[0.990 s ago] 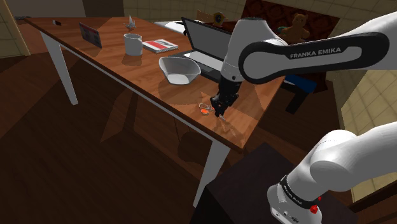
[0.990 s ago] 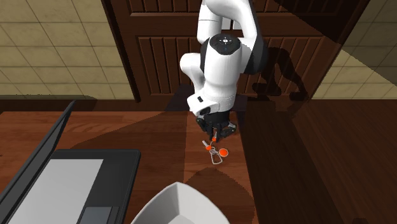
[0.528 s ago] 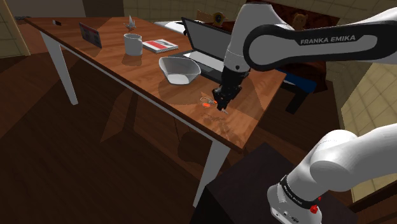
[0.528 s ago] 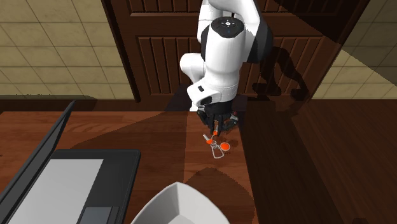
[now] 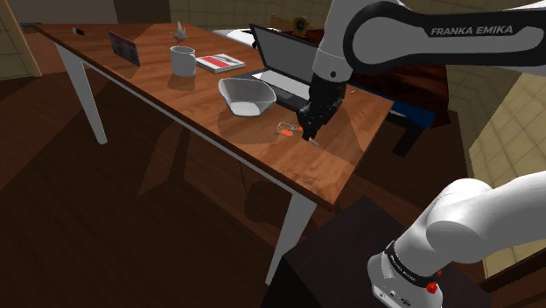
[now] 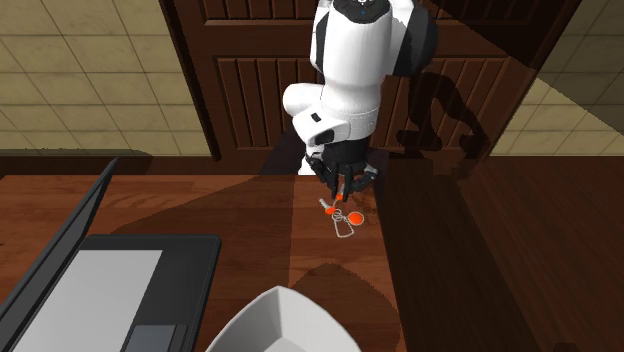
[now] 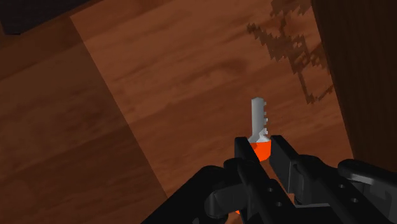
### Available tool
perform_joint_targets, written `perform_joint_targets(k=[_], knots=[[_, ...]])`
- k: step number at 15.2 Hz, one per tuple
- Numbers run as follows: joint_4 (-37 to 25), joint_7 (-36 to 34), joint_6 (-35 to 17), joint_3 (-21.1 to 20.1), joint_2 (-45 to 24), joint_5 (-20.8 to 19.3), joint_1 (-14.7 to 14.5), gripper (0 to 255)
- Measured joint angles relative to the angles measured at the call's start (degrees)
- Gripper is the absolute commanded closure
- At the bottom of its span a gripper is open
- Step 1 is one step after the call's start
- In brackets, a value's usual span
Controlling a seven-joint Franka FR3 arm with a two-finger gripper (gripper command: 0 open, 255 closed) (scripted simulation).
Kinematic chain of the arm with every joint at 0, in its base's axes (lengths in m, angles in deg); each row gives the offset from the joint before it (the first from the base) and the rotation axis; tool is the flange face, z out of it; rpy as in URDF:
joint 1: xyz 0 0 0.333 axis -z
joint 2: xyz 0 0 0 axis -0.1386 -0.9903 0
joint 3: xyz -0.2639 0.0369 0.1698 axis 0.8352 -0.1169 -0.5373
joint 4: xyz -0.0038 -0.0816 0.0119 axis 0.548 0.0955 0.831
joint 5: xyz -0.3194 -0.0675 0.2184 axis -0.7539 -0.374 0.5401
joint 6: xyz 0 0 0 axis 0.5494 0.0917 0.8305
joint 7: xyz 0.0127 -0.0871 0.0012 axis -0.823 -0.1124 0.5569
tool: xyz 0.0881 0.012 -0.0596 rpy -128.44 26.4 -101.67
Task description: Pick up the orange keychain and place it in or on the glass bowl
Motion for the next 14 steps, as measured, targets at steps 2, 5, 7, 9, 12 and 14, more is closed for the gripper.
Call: perform_joint_targets(k=[2,5,7,9,12,14], knots=[[-1.6,0.0,1.7,0.2,0.1,-0.1,0.1,255],[-3.8,0.0,3.8,0.4,0.0,-0.3,0.2,255],[-5.4,0.0,5.4,0.5,-0.1,-0.4,0.3,255],[-6.9,-0.1,6.9,0.6,-0.1,-0.5,0.3,255],[-9.7,-0.2,9.2,0.8,-0.5,-0.7,0.4,255],[-11.2,-0.2,9.6,0.7,-1.7,-0.9,0.6,255]])
